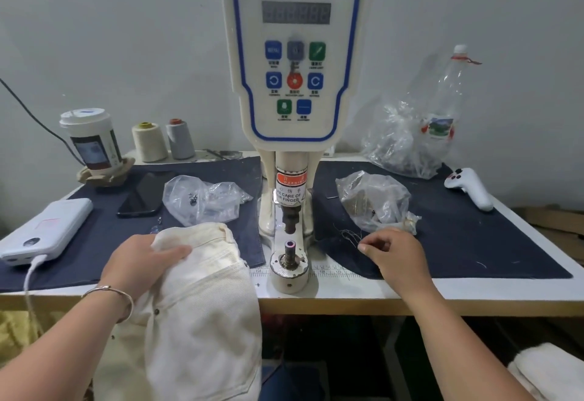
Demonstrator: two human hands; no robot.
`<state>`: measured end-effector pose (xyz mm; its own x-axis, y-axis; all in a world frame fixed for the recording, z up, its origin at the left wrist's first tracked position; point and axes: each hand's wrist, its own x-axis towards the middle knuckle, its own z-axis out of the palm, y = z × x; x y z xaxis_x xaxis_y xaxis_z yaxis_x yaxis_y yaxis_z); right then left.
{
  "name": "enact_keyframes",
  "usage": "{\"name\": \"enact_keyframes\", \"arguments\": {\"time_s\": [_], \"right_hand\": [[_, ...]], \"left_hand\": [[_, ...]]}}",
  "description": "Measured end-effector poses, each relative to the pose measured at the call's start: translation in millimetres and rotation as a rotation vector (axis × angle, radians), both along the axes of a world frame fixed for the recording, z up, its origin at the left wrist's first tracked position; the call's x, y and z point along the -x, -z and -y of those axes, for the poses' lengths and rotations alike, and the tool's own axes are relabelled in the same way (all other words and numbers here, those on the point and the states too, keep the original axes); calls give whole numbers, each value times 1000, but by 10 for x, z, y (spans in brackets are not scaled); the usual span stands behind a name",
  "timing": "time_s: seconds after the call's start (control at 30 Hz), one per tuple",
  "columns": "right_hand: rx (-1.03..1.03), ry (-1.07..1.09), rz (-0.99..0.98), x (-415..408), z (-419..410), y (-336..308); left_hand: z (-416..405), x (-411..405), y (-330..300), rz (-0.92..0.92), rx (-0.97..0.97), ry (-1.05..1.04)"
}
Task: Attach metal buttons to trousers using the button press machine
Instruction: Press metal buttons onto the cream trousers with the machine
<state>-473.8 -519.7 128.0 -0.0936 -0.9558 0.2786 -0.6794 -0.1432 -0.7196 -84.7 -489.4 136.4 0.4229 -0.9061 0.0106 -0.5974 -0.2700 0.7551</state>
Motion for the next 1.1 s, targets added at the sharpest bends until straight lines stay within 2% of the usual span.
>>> {"name": "enact_keyframes", "arguments": {"time_s": [0.1, 0.23, 0.43, 0.67, 1.1], "right_hand": [[80, -109, 229, -284, -79, -170], [108, -288, 303, -675, -192, -317], [-3, -350, 298, -774, -233, -343], [-35, -357, 308, -863, -212, -381], [45, -391, 157, -826, -175, -416]], "left_hand": [[-10, 7, -11, 5, -13, -7], [0, 10, -21, 38, -30, 4], [19, 11, -7, 44, -25, -1], [10, 12, -19, 32, -20, 0], [0, 18, -14, 22, -17, -11]]}}
